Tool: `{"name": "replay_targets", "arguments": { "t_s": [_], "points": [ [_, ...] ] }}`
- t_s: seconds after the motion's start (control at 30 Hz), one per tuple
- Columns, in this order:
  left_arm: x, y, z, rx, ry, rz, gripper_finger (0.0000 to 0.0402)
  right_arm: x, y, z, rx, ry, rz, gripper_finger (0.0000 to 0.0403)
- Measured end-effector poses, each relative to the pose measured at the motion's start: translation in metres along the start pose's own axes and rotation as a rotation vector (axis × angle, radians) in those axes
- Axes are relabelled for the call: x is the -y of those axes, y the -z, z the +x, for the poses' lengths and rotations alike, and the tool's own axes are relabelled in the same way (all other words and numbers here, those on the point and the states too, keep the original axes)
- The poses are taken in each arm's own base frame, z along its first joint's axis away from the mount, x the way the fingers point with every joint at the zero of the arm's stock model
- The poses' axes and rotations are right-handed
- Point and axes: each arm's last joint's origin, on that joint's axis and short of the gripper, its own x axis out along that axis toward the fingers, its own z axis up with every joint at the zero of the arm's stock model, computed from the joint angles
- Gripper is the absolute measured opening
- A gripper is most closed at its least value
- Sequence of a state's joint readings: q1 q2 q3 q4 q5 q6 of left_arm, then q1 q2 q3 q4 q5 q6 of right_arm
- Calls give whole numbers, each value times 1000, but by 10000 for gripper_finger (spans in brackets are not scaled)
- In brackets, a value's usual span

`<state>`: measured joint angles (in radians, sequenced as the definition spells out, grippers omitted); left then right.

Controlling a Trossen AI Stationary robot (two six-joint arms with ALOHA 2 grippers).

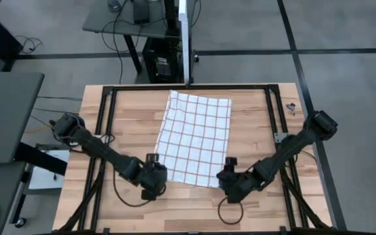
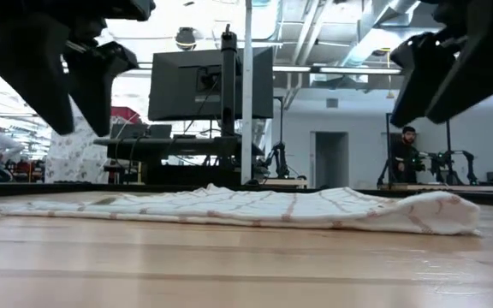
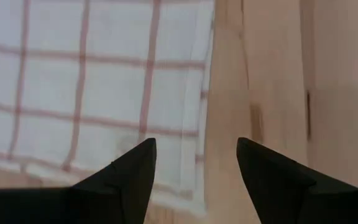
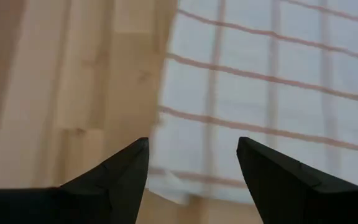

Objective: Roll towel
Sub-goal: Roll the white towel

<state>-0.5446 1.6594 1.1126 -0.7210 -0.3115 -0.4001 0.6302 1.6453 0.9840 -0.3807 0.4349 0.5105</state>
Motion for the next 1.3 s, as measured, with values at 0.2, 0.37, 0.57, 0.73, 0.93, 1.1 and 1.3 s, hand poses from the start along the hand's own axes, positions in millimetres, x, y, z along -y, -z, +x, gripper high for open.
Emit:
{"name": "replay_targets", "arguments": {
  "t_s": [0.2, 0.37, 0.57, 0.73, 0.93, 1.1, 1.3],
  "points": [
    [6, 0, 31, -53, -45, -5, 208, -15, -3, 24, -27, 6, 4, 240],
    [9, -2, 47, -52, -47, 52, 208, -24, -4, 42, -56, 22, -9, 239],
    [14, 0, 59, -76, -29, 80, 208, -27, -1, 52, -78, 39, 59, 239],
    [14, 2, 71, -91, -99, 52, 208, -27, -1, 53, -78, 48, 78, 239],
    [4, -1, 75, -77, -175, 29, 208, -27, -1, 52, -79, 48, 78, 239],
    [-1, -2, 77, -74, -207, 21, 207, -27, -1, 52, -78, 48, 78, 239],
    [-2, 0, 77, -87, -222, 7, 189, -27, -1, 53, -78, 48, 69, 239]
  ]
}}
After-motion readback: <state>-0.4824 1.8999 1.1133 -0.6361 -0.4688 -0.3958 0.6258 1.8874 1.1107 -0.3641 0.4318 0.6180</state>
